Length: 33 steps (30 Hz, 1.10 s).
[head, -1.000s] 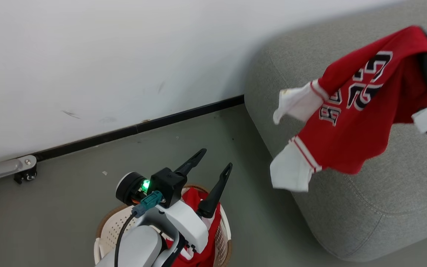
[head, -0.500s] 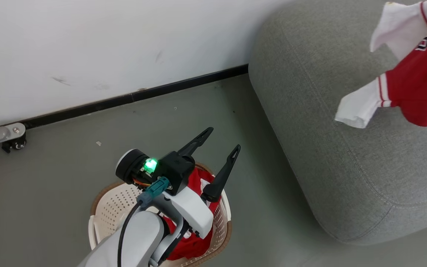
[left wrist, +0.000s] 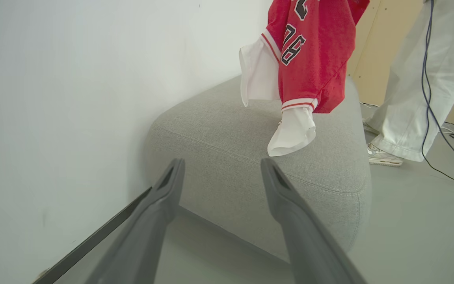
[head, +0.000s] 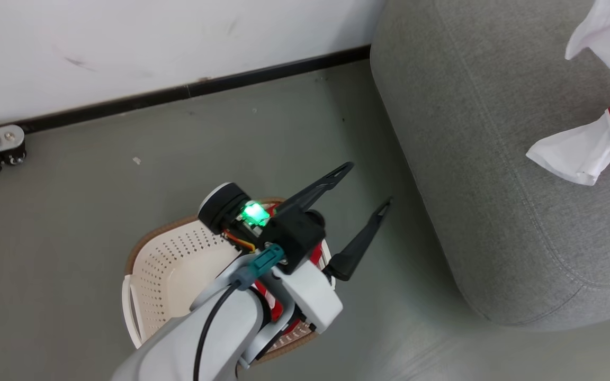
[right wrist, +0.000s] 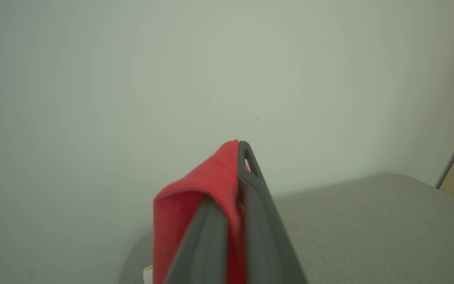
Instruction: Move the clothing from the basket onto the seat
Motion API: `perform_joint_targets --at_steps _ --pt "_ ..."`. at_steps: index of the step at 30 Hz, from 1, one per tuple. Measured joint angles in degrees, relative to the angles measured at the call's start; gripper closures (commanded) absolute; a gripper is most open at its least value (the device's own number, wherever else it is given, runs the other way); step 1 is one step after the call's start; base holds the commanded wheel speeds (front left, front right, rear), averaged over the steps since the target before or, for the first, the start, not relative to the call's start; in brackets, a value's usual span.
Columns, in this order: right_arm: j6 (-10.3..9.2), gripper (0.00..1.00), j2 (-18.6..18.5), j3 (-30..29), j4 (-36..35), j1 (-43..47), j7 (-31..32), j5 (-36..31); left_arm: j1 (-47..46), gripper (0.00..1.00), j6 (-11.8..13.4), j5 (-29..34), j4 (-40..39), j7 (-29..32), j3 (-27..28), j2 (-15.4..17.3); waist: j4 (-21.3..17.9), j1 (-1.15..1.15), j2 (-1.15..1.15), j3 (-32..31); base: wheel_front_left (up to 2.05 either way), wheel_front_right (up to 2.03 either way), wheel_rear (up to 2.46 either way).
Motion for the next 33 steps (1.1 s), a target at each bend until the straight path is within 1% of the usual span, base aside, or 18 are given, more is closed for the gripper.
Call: perform_joint_targets --at_steps 4,10,17,23,25,28,33 --pt "0.0 1.0 -0.09 1.6 1.12 -0.96 -1.55 -1.49 -1.75 0.0 -0.82 0.46 -1.03 0.52 -1.01 -0.86 0.19 0.0 0.0 1.81 0.0 0.0 0.0" --pt "0.0 1.0 0.78 2.48 5.57 -0.87 -4.04 -4.01 -3.91 0.0 -0.87 0.94 -2.15 1.52 -2.03 -1.43 0.34 0.0 0.0 4.39 0.0 0.0 0.0" --pt "0.0 1.0 4.16 2.11 11.44 -0.2 -6.84 -5.47 -5.39 0.0 -1.33 1.92 -2.65 2.46 -2.79 -1.59 0.47 0.0 0.0 7.02 0.0 0.0 0.0" --pt "0.0 1.0 7.55 2.55 15.78 1.59 -7.95 -6.51 -5.83 0.0 -1.37 2.41 -2.67 3.02 -3.57 -1.64 0.39 0.0 0.0 8.95 0.0 0.0 0.0" --pt "0.0 1.0 7.83 2.0 17.24 1.87 -8.26 -6.57 -6.37 0.0 -1.81 2.45 -2.67 3.03 -3.69 -1.64 0.3 0.0 0.0 9.52 0.0 0.0 0.0" --pt "0.0 1.0 7.91 0.34 18.62 1.76 -8.98 -6.45 -6.67 0.0 -1.81 2.63 -2.64 3.45 -3.68 -1.62 0.11 0.0 0.0 10.24 0.0 0.0 0.0" --pt "0.0 1.0 8.08 -0.8 18.91 -0.9 -9.39 -6.26 -6.68 0.0 -1.81 2.96 -2.5 3.46 -3.63 -1.33 -0.41 0.0 0.0 11.18 0.0 0.0 0.0"
